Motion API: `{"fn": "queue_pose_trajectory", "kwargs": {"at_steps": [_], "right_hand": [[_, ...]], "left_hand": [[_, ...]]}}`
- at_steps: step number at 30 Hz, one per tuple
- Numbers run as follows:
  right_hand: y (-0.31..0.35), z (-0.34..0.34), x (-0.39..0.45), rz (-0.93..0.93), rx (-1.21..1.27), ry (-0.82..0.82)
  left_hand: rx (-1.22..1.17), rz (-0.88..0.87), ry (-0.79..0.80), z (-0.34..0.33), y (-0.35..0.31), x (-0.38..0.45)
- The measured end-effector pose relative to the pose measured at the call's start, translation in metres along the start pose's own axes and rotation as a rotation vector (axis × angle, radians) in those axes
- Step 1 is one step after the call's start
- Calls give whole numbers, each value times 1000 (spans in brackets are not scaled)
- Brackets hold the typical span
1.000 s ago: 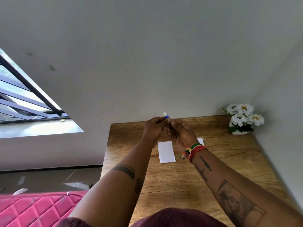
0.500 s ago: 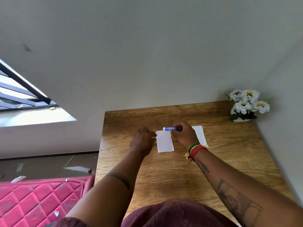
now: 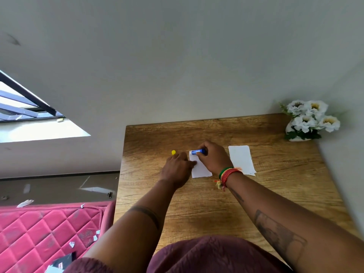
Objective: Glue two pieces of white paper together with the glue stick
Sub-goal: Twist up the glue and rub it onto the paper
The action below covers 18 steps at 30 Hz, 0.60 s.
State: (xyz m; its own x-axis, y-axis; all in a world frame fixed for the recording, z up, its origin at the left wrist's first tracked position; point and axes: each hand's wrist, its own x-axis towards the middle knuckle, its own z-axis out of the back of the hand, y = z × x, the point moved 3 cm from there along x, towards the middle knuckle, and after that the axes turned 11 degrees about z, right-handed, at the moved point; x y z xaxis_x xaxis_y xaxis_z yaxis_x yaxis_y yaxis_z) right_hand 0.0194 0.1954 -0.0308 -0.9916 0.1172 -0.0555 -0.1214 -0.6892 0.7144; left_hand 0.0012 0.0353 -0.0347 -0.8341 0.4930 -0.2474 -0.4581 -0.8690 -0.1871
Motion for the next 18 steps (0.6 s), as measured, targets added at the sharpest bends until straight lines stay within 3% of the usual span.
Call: {"fn": "queue_pose_trajectory", "kwargs": {"at_steps": [18], "right_hand": [[-16, 18, 0, 33, -237, -18]], "left_hand": [[32, 26, 31, -1, -8, 6]]}}
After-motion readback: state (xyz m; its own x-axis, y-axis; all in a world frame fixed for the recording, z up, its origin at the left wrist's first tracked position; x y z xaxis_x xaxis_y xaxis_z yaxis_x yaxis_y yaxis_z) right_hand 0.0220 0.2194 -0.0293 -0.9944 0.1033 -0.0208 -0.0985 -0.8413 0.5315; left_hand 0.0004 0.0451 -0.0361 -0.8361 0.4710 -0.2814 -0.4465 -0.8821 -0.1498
